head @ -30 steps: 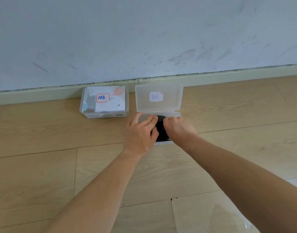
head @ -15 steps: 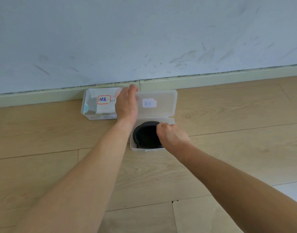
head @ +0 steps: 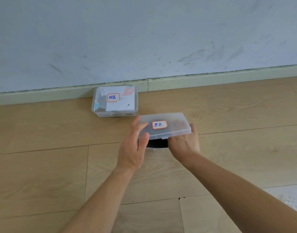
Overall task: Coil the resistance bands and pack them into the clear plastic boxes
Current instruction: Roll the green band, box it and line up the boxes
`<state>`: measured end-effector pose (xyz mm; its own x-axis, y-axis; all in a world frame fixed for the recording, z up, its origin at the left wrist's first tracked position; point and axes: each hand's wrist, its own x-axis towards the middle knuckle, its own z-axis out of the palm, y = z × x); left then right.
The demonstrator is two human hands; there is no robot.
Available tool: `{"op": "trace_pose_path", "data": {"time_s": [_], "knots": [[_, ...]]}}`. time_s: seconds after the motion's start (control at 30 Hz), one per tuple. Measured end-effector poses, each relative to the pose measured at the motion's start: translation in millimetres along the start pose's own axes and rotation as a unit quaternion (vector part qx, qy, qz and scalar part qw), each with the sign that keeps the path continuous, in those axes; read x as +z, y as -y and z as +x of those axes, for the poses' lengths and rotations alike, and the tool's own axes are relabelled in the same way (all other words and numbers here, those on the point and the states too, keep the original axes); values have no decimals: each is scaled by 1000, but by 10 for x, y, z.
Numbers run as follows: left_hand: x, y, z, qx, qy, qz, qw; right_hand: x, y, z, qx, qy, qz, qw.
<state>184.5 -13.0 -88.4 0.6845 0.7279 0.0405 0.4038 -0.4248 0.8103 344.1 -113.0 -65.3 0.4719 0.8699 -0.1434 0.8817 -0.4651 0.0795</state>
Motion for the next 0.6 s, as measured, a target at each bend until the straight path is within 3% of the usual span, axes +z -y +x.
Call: {"op": "trace_pose_path", "data": {"time_s": [0.13, 0.27, 0.47, 0.53, 0.6], "knots": [[-29, 100, -51, 29, 35, 35, 998, 219, -25, -186, -82, -41, 10, 996], [-49, 134, -83, 43, 56, 88, 994, 257, -119, -336, -73, -48, 60, 994], [-91, 189, -59, 79, 72, 172, 979, 202, -166, -794, -112, 22, 86, 990], [-102, 182, -58, 76, 86, 197, 974, 152, -207, -939, -142, -37, 132, 980], [-99, 190, -65, 79, 94, 213, 969, 109, -274, -999, -107, -137, 200, 964]]}}
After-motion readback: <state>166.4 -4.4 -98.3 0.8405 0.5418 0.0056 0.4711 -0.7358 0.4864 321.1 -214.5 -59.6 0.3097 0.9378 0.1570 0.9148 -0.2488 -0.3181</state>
